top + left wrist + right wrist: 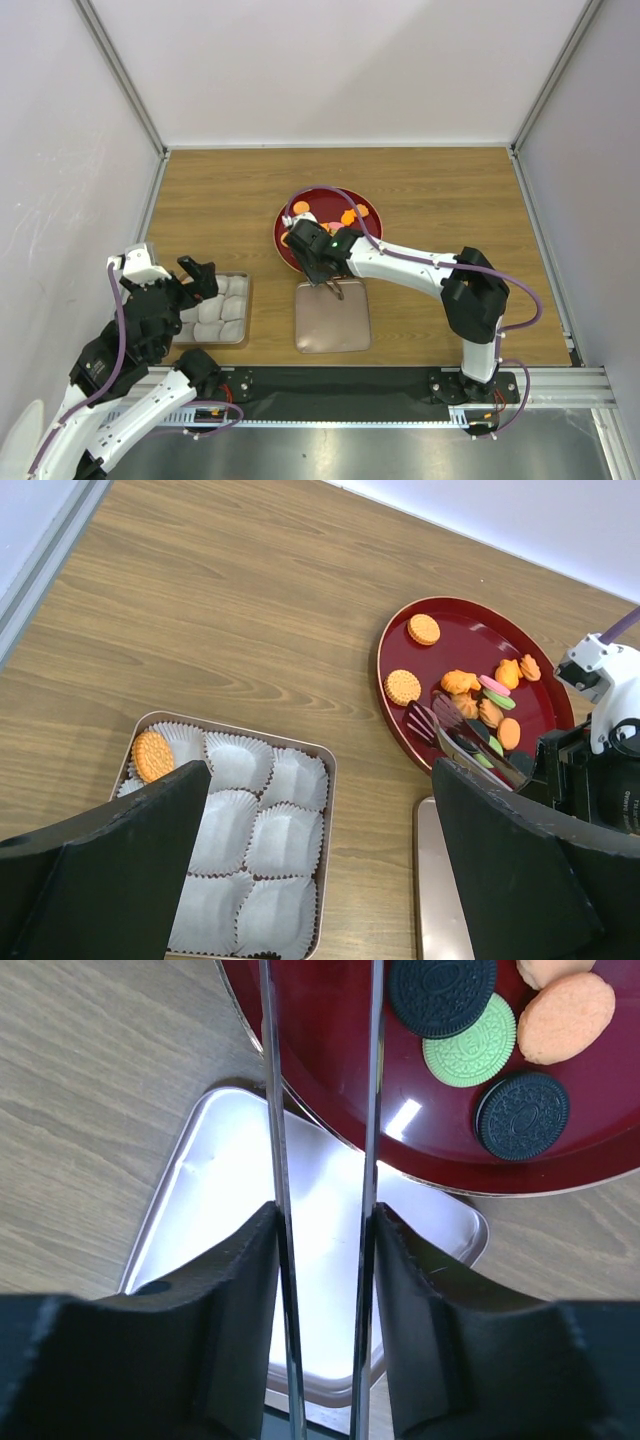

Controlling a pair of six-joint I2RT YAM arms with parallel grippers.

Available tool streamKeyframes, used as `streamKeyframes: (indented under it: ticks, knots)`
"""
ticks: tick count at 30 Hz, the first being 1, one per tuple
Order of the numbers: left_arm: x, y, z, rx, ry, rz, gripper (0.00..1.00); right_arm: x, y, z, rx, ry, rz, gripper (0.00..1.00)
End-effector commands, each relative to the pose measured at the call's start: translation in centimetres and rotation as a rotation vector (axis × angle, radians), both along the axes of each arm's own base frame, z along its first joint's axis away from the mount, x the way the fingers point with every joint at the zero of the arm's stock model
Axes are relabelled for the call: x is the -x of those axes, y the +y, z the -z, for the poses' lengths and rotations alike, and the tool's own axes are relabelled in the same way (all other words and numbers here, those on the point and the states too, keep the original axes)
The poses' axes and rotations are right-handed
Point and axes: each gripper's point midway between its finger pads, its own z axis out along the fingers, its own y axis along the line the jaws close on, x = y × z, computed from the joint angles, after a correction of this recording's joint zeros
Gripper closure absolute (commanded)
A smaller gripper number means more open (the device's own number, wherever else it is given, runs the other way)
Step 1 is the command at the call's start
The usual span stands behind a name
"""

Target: Pack the cookies

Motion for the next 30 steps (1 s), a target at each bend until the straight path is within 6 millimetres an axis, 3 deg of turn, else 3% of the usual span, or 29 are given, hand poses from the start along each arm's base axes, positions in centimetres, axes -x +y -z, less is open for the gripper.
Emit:
streamKeyframes:
  ticks: [1, 6, 22, 30]
  knots:
    - [-0.2, -0.2, -0.6, 0.009, -0.030, 0.009, 0.00, -0.2, 0.4, -1.0, -0.006, -0.018, -0.010, 0.60]
    - [-0.2, -0.2, -0.7, 0.008, -0.031, 0.009, 0.00, -0.3, 0.2, -1.9, -0.014, -0.029, -0.005, 0.66]
    - [-0.2, -0.1, -0.6, 0.006, -0.029, 0.008, 0.00, -1.9, -0.8, -6.0, -0.068, -0.105, 0.033, 0.66]
    - [-0.2, -0.1, -0.6, 0.009, -0.030, 0.007, 0.00, -2.1, 0.0, -7.8, -0.109, -0.128, 0.020, 0.66]
